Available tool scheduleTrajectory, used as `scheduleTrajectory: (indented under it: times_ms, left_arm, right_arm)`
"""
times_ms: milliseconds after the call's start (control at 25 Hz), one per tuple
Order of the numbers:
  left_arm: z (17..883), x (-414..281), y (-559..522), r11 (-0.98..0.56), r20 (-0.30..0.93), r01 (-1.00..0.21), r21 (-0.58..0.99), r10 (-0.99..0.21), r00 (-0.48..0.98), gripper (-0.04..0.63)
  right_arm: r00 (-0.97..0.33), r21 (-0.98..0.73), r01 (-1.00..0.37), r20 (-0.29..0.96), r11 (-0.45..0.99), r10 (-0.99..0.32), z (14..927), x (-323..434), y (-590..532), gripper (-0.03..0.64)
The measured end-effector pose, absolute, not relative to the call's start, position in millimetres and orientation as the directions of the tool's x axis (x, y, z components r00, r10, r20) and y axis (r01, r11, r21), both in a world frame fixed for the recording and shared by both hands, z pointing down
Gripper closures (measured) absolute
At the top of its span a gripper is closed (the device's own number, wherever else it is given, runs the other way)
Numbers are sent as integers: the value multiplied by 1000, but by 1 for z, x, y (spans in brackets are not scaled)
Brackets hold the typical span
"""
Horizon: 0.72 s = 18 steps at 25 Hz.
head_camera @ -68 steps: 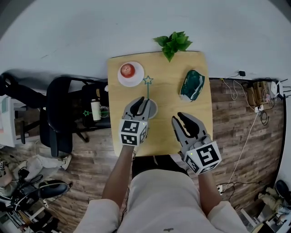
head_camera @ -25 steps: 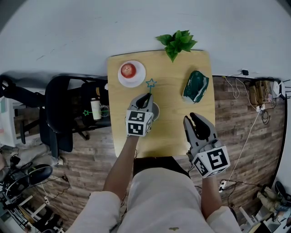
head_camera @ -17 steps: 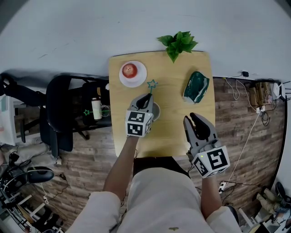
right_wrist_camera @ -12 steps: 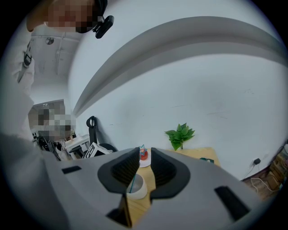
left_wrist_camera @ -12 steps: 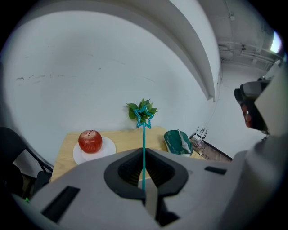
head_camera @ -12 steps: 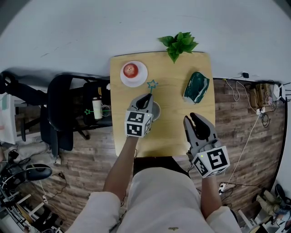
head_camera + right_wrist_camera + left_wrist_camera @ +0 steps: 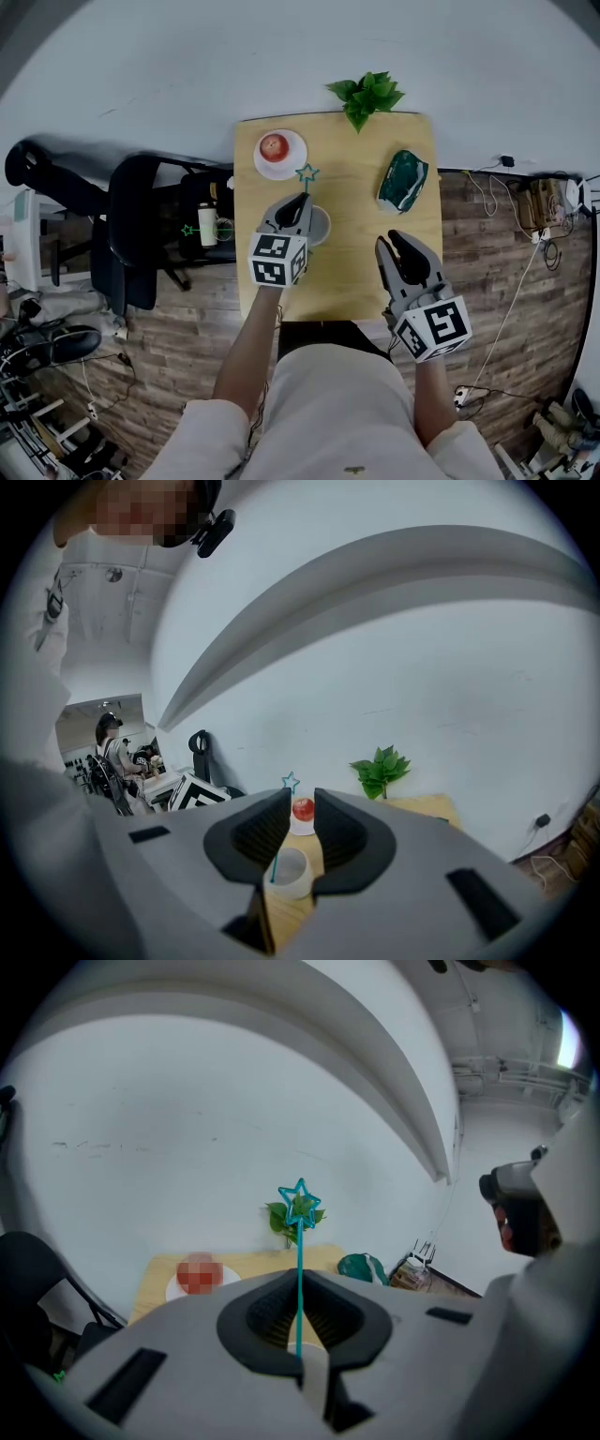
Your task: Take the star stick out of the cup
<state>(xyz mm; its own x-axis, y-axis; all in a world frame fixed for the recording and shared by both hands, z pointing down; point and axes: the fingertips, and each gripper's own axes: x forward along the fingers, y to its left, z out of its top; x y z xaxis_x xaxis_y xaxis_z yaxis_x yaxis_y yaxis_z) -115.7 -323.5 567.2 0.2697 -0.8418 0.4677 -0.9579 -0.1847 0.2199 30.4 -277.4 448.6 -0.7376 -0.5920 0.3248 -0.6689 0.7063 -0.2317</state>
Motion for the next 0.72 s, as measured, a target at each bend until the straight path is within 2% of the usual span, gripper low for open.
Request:
scheduleTrajectory:
  times_ms: [360,720]
  left_arm:
    - [518,-105,-306,-177,397,-967,184,-887,238,578]
    - [502,-83,-270,-164,387,-973,164,-897,216,578]
  right_arm:
    - [-769,-227,-635,274,738,-577,432,42,-259,543]
    - [-806,-238,-589,244,772,-540,431,50,-239,545]
